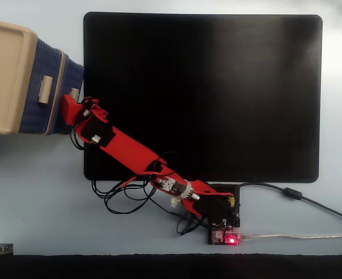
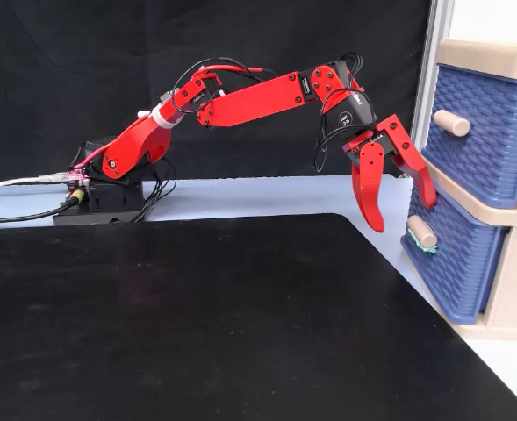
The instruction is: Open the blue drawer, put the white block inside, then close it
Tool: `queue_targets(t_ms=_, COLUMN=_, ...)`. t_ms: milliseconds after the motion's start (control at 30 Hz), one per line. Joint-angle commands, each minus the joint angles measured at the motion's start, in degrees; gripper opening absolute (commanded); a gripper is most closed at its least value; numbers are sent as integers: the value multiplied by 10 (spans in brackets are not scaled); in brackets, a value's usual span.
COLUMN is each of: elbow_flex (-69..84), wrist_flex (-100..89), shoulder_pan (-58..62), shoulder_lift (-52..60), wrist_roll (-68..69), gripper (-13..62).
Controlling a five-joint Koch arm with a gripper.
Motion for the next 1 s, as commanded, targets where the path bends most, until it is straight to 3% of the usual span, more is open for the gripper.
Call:
queue_targets(t_ms=0, elbow_flex=-47, wrist_flex=-96, shoulder_pan=1, shoulder_lift=-12, wrist_roll=15, gripper=343)
queue_targets(t_ms=100, elbow_flex=-49, wrist_flex=-36, shoulder_pan=24, shoulder_lift=28, wrist_roll=11, gripper=345)
queue_targets(t_ms=200, elbow_flex=-51, wrist_flex=190, shoulder_pan=107, shoulder_lift=115, wrist_roll=-40, gripper=342)
queue_targets(t_ms=333, elbow_flex=-44, wrist_flex=407, shoulder_pan=232, shoulder_lift=223, wrist_roll=-246, gripper=340)
queue_targets(t_ms=433, elbow_flex=28, wrist_flex=430, shoulder_pan=341, shoulder_lift=294, wrist_roll=-452, gripper=340)
queue_targets(t_ms=600, elbow_flex=437, wrist_flex=398, shoulder_pan=403, shoulder_lift=436, wrist_roll=-538, gripper=338)
queue_targets(t_ms=767, elbow_flex=934, wrist_flex=164, shoulder_pan=420, shoulder_lift=688, wrist_roll=-546, gripper=339)
queue_targets(t_ms=967, elbow_flex=1183, wrist_flex=139, shoulder_pan=506, shoulder_lift=881, wrist_roll=-563, gripper=339)
